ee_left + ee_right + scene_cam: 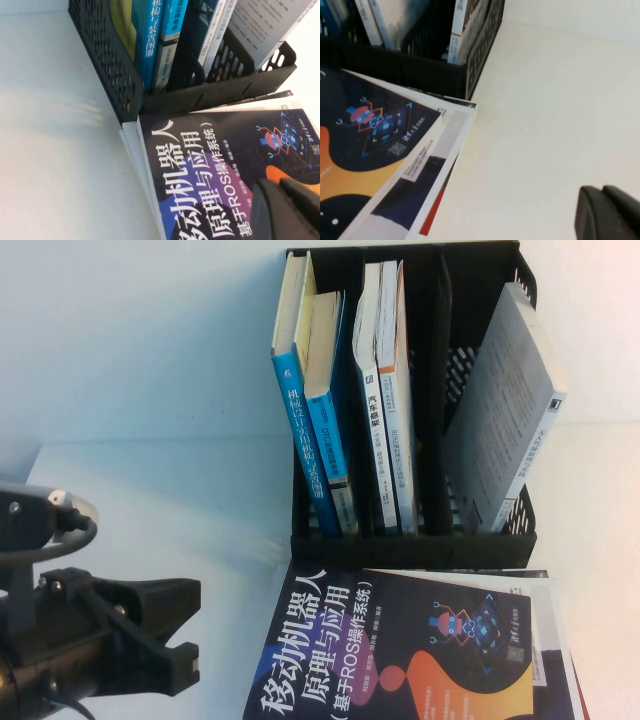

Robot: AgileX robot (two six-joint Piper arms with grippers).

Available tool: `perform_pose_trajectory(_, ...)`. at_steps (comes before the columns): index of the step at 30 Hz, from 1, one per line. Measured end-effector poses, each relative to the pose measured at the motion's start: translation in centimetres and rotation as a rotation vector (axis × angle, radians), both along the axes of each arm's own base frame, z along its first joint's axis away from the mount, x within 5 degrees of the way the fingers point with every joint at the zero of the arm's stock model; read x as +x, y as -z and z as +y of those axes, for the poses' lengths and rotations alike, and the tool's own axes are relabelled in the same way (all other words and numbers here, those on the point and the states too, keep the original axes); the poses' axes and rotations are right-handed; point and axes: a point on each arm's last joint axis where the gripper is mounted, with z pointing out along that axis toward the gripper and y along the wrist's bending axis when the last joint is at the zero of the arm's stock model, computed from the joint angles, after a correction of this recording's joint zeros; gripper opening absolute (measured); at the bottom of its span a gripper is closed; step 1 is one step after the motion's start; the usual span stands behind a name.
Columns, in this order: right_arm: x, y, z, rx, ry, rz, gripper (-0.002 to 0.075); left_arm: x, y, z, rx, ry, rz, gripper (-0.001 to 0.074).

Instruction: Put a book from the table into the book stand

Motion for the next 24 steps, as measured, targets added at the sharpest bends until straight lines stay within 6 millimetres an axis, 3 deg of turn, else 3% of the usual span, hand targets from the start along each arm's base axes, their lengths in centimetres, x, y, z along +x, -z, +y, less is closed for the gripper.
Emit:
perform_pose_trajectory(10, -0.1, 0.3, -0.1, -0.011, 0.008, 0.029, -0.0003, -0.5, 0.2, 0.4, 0.023, 0.007, 0.013, -0.0002)
perform_pose_trajectory(18, -0.1, 0.3, -0.1, -0.012, 0.009, 0.032, -0.0003, -3.2, -0.2, 3.8, -0.014, -0.092, -0.133, -0.0002)
perform_pose_trajectory(24, -0.1, 0.3, -0.1, -0.012, 0.009, 0.032, -0.0003, -5.7, 2.1, 6.5, -0.098, -0.238, -0.322, -0.0002)
